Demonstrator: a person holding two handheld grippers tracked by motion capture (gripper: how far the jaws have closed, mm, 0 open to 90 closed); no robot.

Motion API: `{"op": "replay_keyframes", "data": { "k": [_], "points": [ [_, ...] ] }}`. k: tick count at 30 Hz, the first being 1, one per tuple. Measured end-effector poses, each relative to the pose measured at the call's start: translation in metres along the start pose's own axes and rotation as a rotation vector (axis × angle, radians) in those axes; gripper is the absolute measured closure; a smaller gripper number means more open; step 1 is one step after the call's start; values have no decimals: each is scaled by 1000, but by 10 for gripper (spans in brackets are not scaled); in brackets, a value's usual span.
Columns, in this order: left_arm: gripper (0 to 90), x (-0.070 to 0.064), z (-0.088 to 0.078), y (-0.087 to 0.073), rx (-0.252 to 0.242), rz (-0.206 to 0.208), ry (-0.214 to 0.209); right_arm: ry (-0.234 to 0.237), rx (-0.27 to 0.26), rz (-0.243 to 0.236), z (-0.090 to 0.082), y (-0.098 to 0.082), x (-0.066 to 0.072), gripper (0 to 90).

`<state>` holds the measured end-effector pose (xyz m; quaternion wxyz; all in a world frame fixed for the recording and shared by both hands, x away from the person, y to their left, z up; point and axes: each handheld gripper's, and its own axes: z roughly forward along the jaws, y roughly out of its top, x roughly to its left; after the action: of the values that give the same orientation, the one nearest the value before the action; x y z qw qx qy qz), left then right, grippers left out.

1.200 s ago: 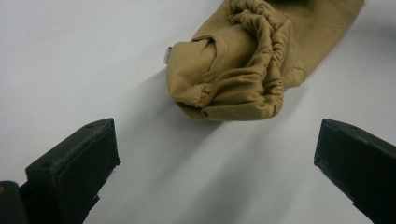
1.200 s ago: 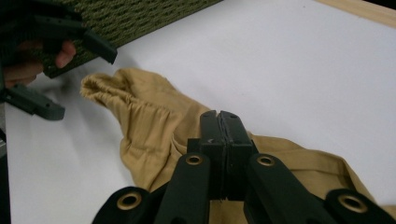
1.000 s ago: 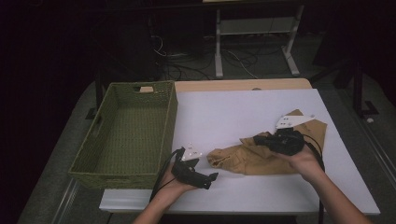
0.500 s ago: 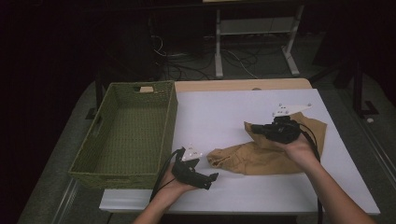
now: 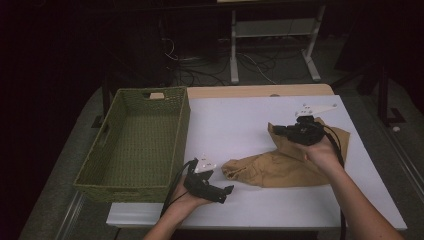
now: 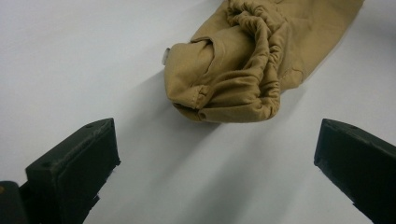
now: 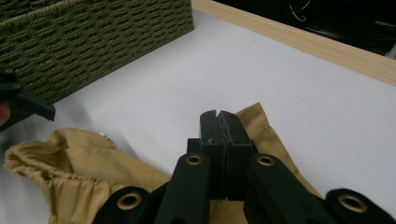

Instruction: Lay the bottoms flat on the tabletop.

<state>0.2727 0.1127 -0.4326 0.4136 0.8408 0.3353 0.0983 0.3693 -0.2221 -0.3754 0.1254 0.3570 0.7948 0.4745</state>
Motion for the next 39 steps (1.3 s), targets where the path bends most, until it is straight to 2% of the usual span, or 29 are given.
{"op": "replay_keyframes", "data": {
  "k": [21,39],
  "points": [
    [0,0,1,0,3,5,-5,-68,3,51,13,5,-31,888],
    [0,1,3,0,6,2,-13,-89,21,74,32,8,-51,888]
  ]
}}
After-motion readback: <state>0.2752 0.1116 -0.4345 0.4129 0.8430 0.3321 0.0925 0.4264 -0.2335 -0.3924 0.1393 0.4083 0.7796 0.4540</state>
